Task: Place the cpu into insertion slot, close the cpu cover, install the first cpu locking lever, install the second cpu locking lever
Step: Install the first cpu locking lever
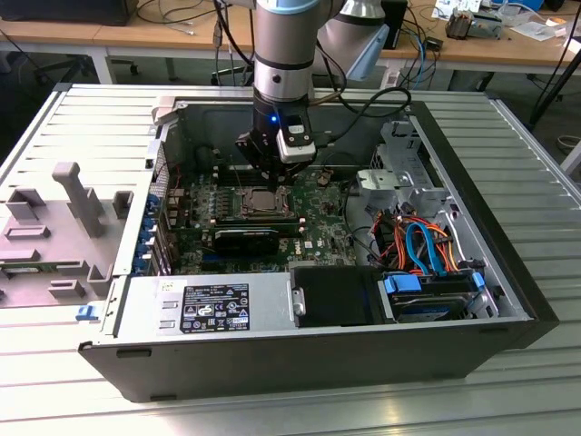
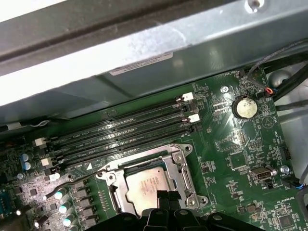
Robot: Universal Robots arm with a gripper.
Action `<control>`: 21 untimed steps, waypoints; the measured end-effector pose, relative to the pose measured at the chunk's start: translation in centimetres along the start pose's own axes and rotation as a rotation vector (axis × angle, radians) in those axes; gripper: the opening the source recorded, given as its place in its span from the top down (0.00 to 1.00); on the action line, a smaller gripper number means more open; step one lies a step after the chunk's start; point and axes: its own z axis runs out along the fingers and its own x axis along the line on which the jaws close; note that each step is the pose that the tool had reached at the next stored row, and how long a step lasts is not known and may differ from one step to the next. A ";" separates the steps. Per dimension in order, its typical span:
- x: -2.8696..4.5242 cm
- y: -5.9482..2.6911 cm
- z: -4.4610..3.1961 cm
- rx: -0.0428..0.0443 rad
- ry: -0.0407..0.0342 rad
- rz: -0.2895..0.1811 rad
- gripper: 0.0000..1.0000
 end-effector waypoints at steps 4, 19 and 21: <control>0.00 0.00 0.00 -0.0013 -0.0009 -0.027 0.89; 0.00 0.00 0.00 -0.0094 -0.0037 -0.142 0.89; 0.00 0.00 0.00 -0.0104 -0.0041 -0.157 0.89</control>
